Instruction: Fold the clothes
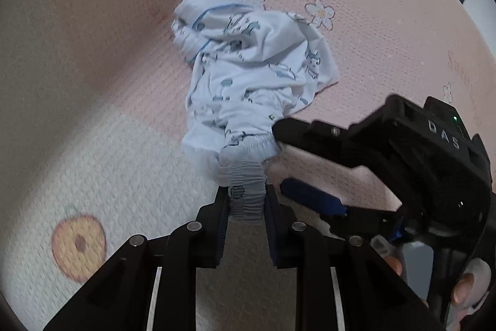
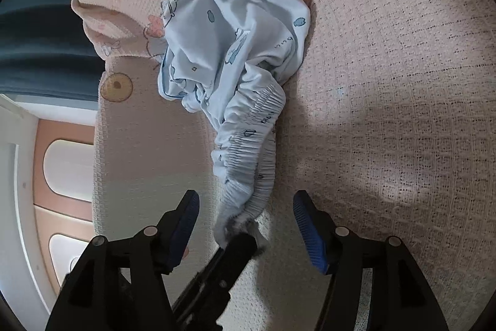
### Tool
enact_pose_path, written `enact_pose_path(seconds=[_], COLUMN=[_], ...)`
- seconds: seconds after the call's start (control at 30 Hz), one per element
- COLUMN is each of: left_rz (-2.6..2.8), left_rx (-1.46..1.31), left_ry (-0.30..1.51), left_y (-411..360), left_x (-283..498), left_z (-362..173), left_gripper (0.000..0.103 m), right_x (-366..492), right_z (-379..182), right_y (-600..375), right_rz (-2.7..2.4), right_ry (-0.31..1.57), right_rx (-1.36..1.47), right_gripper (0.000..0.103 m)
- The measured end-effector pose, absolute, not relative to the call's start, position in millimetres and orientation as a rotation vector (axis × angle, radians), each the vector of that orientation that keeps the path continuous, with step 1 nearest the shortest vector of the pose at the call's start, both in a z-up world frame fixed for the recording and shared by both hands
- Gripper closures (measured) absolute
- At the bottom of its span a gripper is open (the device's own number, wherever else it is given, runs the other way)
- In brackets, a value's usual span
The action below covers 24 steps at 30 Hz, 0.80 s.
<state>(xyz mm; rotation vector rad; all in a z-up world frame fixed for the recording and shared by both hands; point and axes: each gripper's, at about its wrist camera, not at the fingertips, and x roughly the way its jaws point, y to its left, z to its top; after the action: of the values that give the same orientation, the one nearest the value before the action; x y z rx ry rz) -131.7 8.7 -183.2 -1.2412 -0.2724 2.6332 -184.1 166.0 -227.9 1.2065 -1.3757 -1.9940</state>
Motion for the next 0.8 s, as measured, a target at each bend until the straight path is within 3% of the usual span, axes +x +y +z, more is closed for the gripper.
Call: enact_pose_path(seconds=[0.23,0.3,0.37,0.7,0.8], left_rz=[2.609,2.606,2.601,2.612,2.58], left_rx=[-1.265,-1.262,-1.255,-1.242,-1.252], left_ry=[-0.318,-0.324,-0.344,-0.469,-0.548], left_y=[24.8,28.0,23.0,29.8,31.8], left_x=[-132.7,-131.0,-118.8,-96.7,-89.3], left_z=[-190.5,-190.0,-188.3,-177.8,-171.1], left_gripper=[0.084,0.084,0.084,0.082,0.067], right_x=[-179.7,-179.2,-179.1,-161.0,-150.9], right_z=[-224.2,-221.7,-225.7,-201.8,-189.0], right_y=[154.8,148.7,143.3,144.7,150.9], right_rz=[-2.018,-2.026,-1.98,-2.006,-2.052], right_ry=[-1.248,-1.192,-1.19,-1.136,-1.106], right_rx=[1.258,1.275,1.298,1.276,1.269], right_gripper=[0.042,0.049,0.076,0.087,0.09])
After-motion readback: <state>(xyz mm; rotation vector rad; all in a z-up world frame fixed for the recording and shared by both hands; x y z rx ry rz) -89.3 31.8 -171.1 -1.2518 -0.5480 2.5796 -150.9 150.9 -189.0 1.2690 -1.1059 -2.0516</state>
